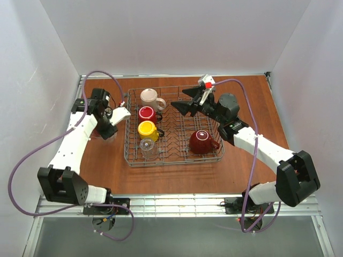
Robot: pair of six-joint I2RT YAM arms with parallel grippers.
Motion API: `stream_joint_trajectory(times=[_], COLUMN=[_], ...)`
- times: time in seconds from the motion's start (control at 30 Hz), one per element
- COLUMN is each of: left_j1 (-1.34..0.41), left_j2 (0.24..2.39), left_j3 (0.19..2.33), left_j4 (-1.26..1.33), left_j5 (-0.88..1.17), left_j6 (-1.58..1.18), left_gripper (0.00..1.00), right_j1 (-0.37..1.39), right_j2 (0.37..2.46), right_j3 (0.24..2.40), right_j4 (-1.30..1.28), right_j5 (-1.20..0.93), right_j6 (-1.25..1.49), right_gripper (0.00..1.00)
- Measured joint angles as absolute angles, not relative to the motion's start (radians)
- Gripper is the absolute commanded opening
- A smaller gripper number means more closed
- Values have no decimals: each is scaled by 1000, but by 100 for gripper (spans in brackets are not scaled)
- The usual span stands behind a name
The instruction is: Unload the cups from the dish rack
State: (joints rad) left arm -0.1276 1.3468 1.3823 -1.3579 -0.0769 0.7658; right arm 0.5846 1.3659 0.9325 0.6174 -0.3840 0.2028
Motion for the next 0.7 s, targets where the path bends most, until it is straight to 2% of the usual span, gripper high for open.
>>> stream_joint_trajectory(times=[0.23, 0.67, 0.7], left_j1=[-128, -131, -131], left_j2=[1438, 1562, 1563], left_j3=[1267, 1235, 1235], left_j4=[-1279, -1169, -1169], left_j5=[-123, -197, -197], left_j6=[806, 840, 841], left_gripper=[0, 0, 2], right_j1=[585, 585, 585], right_j2=[1363, 1349, 1349], right_j3=[897, 885, 885], right_j4=[588, 574, 574], right_j5=[-364, -342, -342], right_j6=[173, 142, 141], right_gripper=[89, 89, 89])
